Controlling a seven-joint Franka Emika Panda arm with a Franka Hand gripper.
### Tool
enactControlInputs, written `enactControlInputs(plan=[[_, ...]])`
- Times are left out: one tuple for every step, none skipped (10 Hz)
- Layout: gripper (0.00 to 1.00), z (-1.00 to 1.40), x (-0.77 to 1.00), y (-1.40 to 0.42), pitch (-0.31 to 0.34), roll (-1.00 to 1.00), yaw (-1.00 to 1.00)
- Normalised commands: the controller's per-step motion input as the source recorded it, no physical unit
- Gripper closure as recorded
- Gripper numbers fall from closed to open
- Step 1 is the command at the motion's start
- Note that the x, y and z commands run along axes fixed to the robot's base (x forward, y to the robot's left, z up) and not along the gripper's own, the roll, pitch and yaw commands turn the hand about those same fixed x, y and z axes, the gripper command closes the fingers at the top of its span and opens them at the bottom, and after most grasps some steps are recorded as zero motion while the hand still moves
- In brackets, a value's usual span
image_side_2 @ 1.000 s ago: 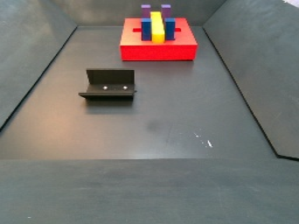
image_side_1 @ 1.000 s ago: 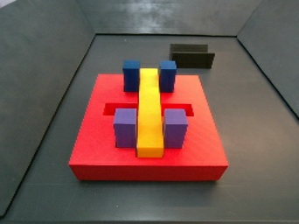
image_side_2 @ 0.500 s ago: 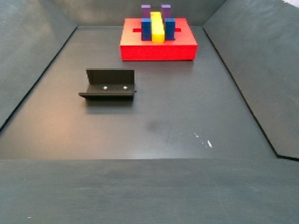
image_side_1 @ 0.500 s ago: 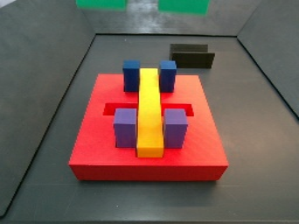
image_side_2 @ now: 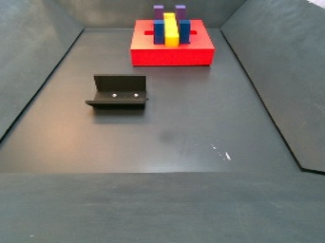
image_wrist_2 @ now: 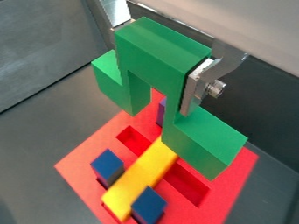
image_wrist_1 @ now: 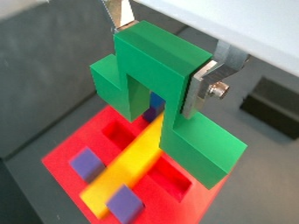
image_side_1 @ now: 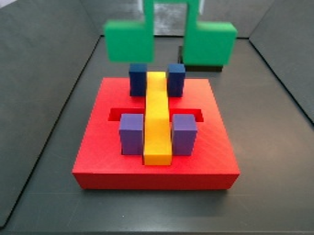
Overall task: Pick up the green object. Move up. Move to above the board. Insert the green object.
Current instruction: Insert the green object.
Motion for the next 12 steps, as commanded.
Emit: enactControlInputs(plan=[[1.0, -0.51, 0.68, -0.09, -0.131, 0.04, 0.03], [1.0, -0.5, 0.65, -0.03, -0.1, 0.1, 0.06], [1.0, -0.45, 0.47, -0.01, -0.016, 0.17, 0.1], [1.0, -0.45, 0.27, -0.06, 0.0, 0.19, 0.14], [1.0, -0.35, 0.0, -0.14, 0.0, 0.24, 0.09], [1.0, -0.09, 0.0, -0.13, 0.0, 0.12, 0.0], [1.0, -0.04, -0.03, -0.09, 0.0, 0.0, 0.0], [1.0, -0.08, -0.03, -0.11, 0.0, 0.0, 0.0], [1.0, -0.05, -0.01, -0.13, 0.0, 0.02, 0.0], [1.0, -0.11, 0.0, -0.15, 0.0, 0.09, 0.0], [1.0, -0.21, 0.01, -0.06, 0.0, 0.21, 0.0], [1.0, -0.21, 0.13, -0.02, 0.0, 0.32, 0.0]])
